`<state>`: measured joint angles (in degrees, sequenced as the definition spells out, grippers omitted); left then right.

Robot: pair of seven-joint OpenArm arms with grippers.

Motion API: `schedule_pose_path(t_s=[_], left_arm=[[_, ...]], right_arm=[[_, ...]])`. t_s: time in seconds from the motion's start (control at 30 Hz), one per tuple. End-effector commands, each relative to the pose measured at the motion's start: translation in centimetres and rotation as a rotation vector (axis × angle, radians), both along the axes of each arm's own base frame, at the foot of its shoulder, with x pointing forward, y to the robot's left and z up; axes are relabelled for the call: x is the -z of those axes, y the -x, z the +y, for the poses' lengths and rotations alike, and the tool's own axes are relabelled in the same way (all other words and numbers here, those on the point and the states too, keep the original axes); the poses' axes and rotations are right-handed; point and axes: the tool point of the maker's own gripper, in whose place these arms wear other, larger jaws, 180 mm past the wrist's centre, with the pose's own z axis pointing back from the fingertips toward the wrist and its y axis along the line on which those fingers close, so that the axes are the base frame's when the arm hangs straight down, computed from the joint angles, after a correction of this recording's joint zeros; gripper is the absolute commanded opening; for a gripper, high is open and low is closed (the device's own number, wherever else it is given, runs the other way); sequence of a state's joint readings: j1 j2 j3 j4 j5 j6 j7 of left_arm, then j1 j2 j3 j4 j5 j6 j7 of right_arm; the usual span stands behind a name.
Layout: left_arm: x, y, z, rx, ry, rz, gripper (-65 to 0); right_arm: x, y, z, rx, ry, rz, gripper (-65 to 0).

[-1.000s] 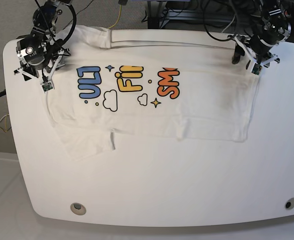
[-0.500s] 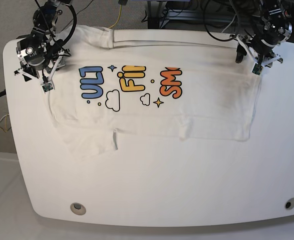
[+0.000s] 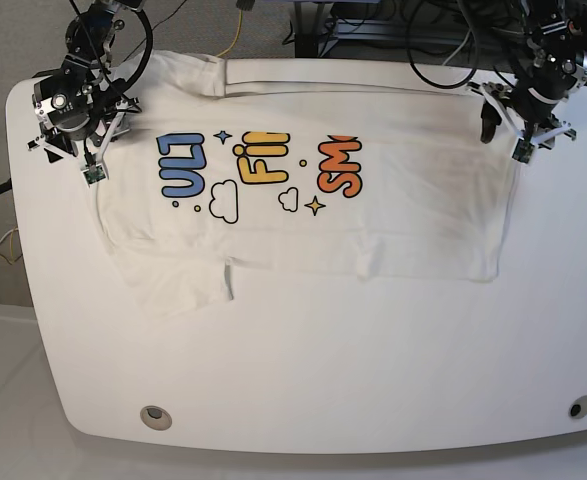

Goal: Fold the T-shirt properly
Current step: 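Open both grippers and release the folded band, then move both grippers outward to the shirt's side edges near the hem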

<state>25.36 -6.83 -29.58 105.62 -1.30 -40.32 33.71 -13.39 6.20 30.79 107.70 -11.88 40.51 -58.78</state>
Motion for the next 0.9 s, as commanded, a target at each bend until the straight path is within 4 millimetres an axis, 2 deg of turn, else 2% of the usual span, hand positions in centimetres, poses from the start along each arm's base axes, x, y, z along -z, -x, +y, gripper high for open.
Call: schedule_pose_path(t_s=[0.0, 0.33, 0.57, 0.87], left_arm=[[-1.5, -1.0, 0.3, 0.001, -0.012, -0.052, -35.8], [-2.6, -2.7, 1.6, -0.036, -0.068, -0.026, -35.8], [-3.6, -3.9, 2.0, -0.048, -0.077, -0.06, -35.8], [-4.8, -5.4, 2.4, -0.046, -0.091, -0.101, -35.8]], right_arm=[[-1.6, -0.9, -0.8, 0.001, 0.041, -0.046, -26.3], [-2.6, -1.4, -1.2, 0.021, 0.064, -0.042, -26.3], [-4.6, -2.2, -1.8, 0.031, 0.109, -0.068, -26.3], [-6.5, -4.4, -2.3, 0.049, 0.125, -0.119, -26.3]])
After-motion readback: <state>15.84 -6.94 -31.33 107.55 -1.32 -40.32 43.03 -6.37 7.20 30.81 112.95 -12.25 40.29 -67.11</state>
